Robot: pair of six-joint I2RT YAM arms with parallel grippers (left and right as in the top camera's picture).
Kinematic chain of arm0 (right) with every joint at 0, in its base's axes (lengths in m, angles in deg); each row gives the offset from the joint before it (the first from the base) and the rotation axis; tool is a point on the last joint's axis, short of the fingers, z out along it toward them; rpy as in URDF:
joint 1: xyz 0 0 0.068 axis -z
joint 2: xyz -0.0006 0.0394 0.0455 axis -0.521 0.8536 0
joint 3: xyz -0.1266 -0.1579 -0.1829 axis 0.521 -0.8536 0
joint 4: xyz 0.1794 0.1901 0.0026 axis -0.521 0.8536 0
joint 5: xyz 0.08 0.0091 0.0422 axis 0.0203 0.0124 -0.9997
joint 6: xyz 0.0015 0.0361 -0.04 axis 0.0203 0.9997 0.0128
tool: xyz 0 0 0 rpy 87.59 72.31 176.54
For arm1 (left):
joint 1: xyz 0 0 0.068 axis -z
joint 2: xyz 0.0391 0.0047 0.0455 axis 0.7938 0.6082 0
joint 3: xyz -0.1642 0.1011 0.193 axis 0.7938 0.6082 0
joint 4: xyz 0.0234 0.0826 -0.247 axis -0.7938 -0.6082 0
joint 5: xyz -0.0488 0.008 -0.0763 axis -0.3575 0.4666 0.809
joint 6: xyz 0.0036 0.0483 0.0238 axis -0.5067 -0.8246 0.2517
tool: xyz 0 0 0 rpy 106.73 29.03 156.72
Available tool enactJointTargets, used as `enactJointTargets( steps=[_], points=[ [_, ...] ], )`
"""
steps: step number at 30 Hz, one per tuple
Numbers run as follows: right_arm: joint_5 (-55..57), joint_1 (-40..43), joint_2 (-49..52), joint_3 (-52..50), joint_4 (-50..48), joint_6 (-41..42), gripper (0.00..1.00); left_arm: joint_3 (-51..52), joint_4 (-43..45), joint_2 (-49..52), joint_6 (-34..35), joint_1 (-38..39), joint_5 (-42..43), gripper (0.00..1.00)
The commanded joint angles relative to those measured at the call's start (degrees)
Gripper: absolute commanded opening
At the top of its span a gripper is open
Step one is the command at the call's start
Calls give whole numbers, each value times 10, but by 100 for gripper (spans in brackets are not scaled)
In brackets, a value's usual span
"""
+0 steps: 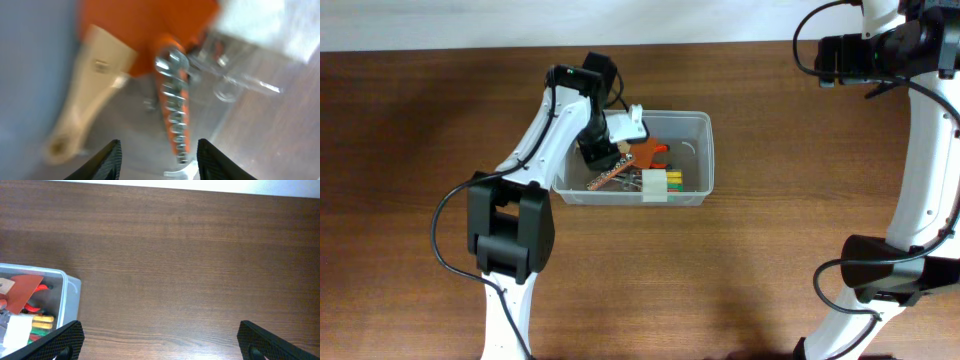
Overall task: Pack container
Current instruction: 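Lower the socket rail into the container and open the left gripper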
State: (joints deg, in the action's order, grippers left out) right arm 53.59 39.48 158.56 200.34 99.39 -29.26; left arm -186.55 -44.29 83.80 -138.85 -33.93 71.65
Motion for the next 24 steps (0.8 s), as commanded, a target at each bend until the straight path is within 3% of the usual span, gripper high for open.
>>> enactJointTargets(
  steps=[1, 3, 6, 11, 17, 20, 24],
  points=[
    [-6, 0, 2, 2, 7, 4, 98, -78, -6, -10, 68, 0, -14, 55],
    [-4, -6, 2, 2, 9, 4, 98, -124, -19, -16, 92, 0, -41, 63],
    [-2, -19, 2, 2, 2, 0, 99, -177, -28, -27, 141, -8, -84, 98],
    [-3, -44, 4, 2, -38, -28, 99, -213, -27, -58, 220, -57, -89, 99],
    [-83, -67, 11, 2, -139, -26, 98, -215, -17, -70, 384, -142, -79, 99],
    [-161, -77, 14, 2, -212, -26, 98, -215, -20, -71, 395, -183, -78, 99],
    [-124, -92, 33, 1, -228, -26, 98, -215, -42, -71, 418, -218, -76, 99]
  ],
)
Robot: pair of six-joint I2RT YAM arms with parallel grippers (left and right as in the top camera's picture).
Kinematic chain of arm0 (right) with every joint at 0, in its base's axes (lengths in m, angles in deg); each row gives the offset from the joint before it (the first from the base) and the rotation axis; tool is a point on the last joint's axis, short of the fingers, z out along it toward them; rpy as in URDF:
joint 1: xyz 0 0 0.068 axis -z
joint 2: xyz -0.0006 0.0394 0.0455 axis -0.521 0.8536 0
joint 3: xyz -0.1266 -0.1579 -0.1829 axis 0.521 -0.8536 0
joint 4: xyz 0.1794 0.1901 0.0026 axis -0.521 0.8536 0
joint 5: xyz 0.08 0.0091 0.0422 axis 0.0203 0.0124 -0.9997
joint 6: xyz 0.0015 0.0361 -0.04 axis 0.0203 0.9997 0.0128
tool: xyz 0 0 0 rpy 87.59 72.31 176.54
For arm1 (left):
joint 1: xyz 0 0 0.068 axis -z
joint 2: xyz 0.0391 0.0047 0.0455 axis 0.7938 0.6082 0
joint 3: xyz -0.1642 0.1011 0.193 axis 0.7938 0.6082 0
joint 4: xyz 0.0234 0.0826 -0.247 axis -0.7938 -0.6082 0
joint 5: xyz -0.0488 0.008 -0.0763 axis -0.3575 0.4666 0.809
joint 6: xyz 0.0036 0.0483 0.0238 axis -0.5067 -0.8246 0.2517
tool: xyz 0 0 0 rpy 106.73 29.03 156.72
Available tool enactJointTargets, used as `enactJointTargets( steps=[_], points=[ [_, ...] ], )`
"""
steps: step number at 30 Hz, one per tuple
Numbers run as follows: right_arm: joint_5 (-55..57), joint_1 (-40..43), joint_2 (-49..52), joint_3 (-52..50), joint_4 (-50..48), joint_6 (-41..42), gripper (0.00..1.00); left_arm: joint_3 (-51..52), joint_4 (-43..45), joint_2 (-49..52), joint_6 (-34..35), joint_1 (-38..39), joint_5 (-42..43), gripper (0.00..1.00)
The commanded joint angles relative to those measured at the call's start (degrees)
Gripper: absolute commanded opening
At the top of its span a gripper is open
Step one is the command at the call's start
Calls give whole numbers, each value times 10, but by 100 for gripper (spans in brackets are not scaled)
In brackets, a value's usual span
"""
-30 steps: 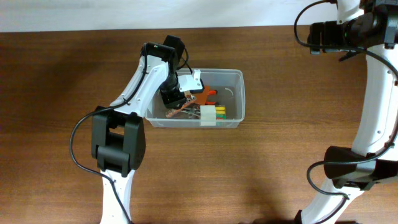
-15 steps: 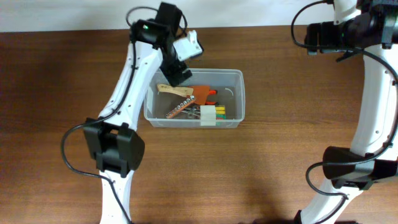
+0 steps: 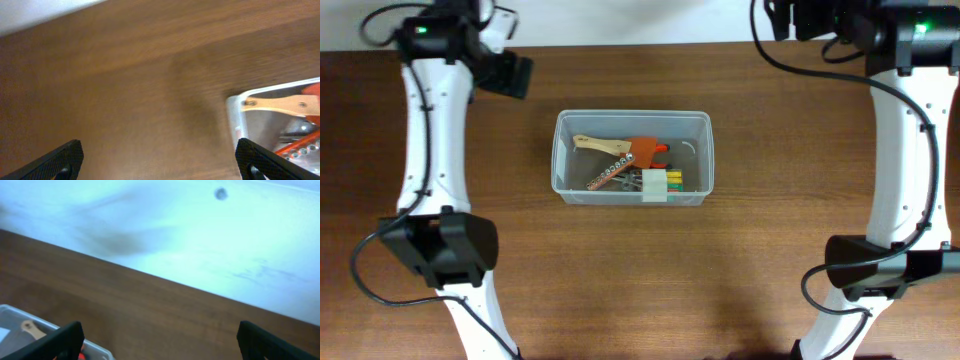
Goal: Pack container
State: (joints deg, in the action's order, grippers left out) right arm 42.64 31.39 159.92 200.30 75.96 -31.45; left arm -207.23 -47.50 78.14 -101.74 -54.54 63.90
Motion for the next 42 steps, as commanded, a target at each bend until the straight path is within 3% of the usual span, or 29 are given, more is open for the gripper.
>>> enactJointTargets(
  steps=[1, 13, 22, 28, 35, 42],
  points=[
    [-9, -12, 25, 0, 16, -5, 99, -9, -17, -15, 48, -16, 4, 99],
    [35, 41, 15, -18, 139, -4, 98, -8, -58, -57, 48, -14, 6, 99],
    [61, 45, -75, -113, 141, -6, 98, 34, -64, -127, 48, -5, 10, 99],
    [67, 45, -209, -320, 71, -6, 98, 195, -9, -224, 46, -4, 20, 99],
    [97, 45, -421, -609, -51, -5, 98, 489, 136, -422, 46, -4, 21, 99],
    [97, 45, -580, -764, -74, -3, 99, 714, 255, -642, 43, 1, 20, 99]
  ],
)
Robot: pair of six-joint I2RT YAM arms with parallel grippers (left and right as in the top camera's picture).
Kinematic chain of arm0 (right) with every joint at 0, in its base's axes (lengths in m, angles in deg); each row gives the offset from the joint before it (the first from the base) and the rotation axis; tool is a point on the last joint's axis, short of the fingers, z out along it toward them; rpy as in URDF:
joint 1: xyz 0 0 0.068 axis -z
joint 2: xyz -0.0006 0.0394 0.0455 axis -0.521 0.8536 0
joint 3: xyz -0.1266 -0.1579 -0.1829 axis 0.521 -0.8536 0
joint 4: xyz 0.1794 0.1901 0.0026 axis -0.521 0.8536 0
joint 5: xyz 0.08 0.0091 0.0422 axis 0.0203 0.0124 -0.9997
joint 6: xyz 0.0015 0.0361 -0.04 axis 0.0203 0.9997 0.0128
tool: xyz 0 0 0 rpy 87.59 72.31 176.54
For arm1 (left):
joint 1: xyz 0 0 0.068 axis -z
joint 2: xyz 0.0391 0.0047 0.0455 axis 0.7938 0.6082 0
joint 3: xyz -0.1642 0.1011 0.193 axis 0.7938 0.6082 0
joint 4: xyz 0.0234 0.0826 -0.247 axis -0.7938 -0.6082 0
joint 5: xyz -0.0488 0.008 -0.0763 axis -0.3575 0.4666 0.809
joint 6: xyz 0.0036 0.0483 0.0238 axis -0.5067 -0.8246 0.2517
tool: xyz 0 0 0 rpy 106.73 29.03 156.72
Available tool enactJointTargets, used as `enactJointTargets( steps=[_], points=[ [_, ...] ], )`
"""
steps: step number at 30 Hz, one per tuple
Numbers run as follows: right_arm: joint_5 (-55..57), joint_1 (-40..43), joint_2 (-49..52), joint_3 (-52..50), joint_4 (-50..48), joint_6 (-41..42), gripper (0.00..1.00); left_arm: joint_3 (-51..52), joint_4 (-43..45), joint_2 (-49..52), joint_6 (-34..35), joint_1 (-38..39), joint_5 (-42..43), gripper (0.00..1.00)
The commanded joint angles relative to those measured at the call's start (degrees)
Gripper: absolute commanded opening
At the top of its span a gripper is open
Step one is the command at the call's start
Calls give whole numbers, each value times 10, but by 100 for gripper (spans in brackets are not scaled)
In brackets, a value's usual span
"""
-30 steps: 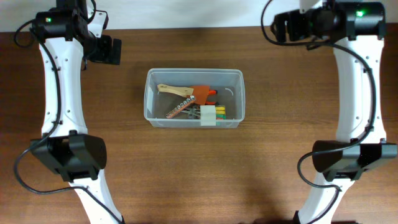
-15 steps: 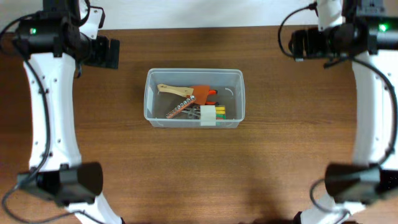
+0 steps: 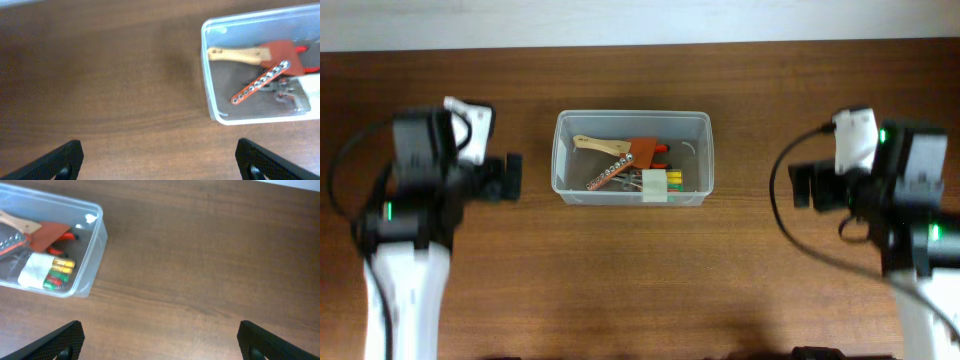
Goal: Pack container
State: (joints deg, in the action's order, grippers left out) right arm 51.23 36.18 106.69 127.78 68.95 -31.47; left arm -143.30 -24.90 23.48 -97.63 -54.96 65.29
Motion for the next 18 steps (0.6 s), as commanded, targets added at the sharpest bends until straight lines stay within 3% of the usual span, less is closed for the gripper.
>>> enactJointTargets(
  steps=[1, 10, 18],
  points=[
    [11, -3, -64, -51, 1, 3, 98, 105, 41, -130, 1, 6, 6, 99],
    [14, -3, -186, -117, 58, 42, 98, 281, 104, -362, 1, 5, 4, 99],
    [13, -3, -222, -145, 59, 48, 99, 292, 99, -399, 1, 5, 4, 99]
  ],
)
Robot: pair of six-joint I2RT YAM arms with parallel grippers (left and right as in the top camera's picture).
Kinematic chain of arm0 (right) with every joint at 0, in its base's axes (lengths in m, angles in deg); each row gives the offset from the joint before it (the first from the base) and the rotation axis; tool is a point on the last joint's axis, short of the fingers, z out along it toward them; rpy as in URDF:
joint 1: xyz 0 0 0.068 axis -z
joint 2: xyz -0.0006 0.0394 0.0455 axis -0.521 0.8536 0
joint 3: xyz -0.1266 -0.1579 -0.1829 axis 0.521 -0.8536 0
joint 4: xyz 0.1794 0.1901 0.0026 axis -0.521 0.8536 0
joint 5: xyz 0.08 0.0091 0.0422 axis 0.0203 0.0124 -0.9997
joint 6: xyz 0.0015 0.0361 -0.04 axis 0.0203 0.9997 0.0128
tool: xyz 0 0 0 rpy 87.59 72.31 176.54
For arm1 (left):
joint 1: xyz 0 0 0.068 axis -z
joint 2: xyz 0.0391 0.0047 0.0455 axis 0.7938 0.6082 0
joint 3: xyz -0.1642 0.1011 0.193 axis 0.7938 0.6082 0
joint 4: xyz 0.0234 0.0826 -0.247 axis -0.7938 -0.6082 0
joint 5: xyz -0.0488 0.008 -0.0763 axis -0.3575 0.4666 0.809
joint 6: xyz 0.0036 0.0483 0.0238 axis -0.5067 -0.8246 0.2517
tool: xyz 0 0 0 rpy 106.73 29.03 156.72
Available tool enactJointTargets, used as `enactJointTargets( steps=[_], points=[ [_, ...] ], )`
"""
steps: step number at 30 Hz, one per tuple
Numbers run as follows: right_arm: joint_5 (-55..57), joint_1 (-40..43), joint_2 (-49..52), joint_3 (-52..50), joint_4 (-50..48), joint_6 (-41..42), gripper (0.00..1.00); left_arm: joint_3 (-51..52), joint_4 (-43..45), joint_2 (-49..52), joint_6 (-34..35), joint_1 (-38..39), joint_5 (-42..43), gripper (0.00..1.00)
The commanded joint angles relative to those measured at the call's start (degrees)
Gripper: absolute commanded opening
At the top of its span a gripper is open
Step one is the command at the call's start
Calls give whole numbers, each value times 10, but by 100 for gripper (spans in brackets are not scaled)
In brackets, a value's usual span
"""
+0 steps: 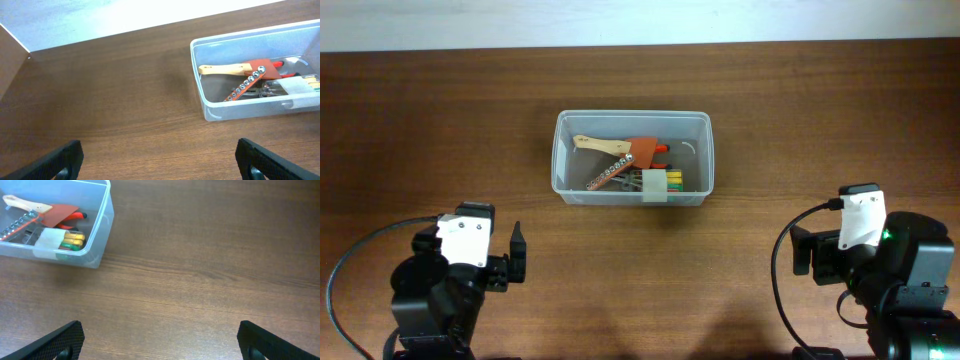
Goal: Pack container
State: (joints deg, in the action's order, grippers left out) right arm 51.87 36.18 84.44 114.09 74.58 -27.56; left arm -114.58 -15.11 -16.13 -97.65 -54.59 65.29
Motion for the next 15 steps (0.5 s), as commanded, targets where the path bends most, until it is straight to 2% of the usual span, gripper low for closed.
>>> enactJointTargets(
  steps=[1, 15],
  points=[
    [7, -3, 0, -8, 5, 9, 98, 5, -1, -3, 1, 2, 4, 99],
    [7, -2, 0, -8, 7, 9, 98, 5, -24, -3, 1, 2, 4, 99]
  ],
)
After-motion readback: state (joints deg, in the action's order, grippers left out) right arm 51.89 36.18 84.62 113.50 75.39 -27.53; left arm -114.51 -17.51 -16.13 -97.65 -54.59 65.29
